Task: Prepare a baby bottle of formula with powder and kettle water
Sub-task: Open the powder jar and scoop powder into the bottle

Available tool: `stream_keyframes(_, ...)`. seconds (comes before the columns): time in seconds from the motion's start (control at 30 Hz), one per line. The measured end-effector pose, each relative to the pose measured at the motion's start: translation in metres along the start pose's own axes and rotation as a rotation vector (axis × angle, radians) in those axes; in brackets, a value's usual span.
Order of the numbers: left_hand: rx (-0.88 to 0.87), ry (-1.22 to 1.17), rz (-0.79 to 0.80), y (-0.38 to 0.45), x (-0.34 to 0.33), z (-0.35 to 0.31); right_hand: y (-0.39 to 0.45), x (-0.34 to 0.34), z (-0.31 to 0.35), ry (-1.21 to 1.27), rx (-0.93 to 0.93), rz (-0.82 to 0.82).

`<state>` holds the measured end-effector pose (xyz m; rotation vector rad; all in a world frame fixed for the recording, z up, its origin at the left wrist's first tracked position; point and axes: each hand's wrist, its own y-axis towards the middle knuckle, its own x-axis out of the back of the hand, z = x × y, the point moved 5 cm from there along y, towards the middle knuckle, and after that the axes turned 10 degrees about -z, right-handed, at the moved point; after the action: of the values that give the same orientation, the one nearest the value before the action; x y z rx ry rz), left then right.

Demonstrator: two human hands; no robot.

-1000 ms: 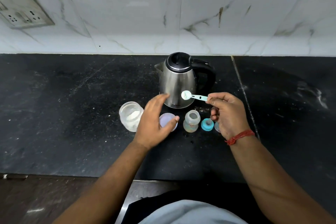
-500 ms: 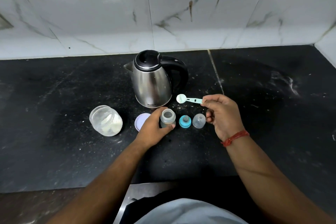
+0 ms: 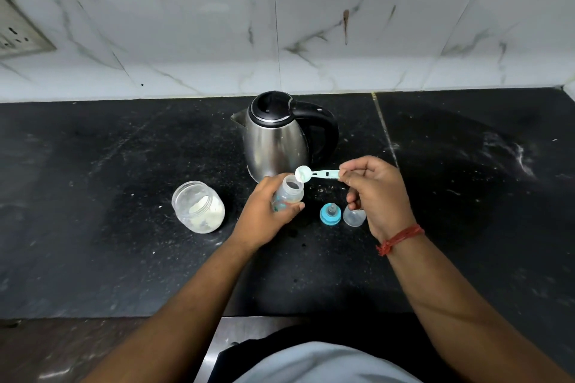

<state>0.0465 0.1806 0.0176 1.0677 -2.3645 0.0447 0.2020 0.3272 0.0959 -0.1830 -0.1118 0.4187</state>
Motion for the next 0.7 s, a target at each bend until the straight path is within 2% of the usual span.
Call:
stream_keyframes(0.23,-0.039,0.013,-0.025,0.004,0.022,-0.004,-0.012,-0.024,0.014,-0.191,0.217,-0.002)
stream_keyframes(0.3,-0.038,0.001,-0.026,0.005,0.027,-0.005,-0.018,-0.031,0.023,-0.289,0.388,-0.008)
stream_keyframes(0.4,-0.042,-0.027,-0.027,0.006,0.034,-0.009,-0.034,-0.045,0.038,-0.518,0.820,0.058)
stream_keyframes(0.47,-0.050,-0.047,-0.028,0.006,0.038,-0.011,-0.043,-0.052,0.039,-0.651,1.039,0.119)
stream_keyframes(0.57,-0.052,-0.075,-0.031,0.007,0.043,-0.013,-0.055,-0.059,0.043,-0.727,1.225,0.145)
stream_keyframes(0.7,-0.057,-0.099,-0.034,0.008,0.048,-0.013,-0.067,-0.064,0.046,-0.786,1.355,0.224)
